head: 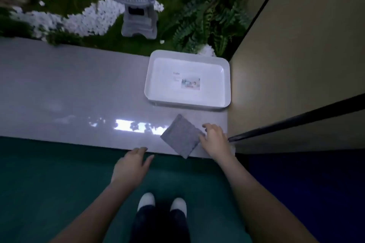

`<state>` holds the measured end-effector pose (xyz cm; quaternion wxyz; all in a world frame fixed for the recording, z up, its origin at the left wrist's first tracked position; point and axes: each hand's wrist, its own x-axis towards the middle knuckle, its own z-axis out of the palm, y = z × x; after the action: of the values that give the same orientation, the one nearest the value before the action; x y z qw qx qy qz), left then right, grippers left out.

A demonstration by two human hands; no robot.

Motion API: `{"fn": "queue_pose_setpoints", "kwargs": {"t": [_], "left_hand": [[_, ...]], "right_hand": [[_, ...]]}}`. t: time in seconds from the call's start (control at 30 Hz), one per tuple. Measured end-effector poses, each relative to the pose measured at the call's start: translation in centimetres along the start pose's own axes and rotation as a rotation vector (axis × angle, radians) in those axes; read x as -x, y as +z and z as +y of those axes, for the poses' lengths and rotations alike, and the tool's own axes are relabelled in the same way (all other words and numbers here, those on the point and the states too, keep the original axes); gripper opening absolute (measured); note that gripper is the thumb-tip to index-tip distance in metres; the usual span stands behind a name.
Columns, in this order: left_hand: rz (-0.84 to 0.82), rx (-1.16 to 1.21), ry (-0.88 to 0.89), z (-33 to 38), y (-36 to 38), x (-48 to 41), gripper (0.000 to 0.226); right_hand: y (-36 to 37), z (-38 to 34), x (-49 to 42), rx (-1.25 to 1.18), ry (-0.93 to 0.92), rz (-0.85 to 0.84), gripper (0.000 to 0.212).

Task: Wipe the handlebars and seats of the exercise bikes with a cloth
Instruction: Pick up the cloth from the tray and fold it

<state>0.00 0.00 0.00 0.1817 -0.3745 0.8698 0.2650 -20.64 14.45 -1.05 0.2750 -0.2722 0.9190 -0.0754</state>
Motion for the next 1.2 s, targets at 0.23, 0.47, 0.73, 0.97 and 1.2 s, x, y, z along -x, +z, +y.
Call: {"fn": "queue_pose_setpoints", "kwargs": {"t": [0.23, 0.47, 0.73, 0.97, 1.2], "left_hand": [[-0.034, 0.175, -0.115, -3.1, 5.0, -0.2, 0.04], [-0.054, 0.204, -0.147, -3.2, 5.8, -0.8, 0.038], [-0.012, 0.279, -0.095, -1.8, 2.7, -0.4, 0.04], [0.053, 0.567, -0.069, 1.6, -3.8, 0.5, 0.041], [-0.326, 1.31, -0.25, 5.3, -10.8, 3.5, 0.056]], "right_hand": [[3.9, 1.4, -3.9, -0.1, 0.126, 0.034, 0.038], [5.3, -0.4, -4.7, -0.221, 0.191, 0.02, 0.03], [2.9, -3.9, -1.7, -0.59, 0.094, 0.137, 0.018], [-3.0, -8.9, 3.8, -0.768, -0.003, 0.208, 0.015], [-10.7, -14.2, 11.5, -0.954, -0.133, 0.294, 0.027]]}}
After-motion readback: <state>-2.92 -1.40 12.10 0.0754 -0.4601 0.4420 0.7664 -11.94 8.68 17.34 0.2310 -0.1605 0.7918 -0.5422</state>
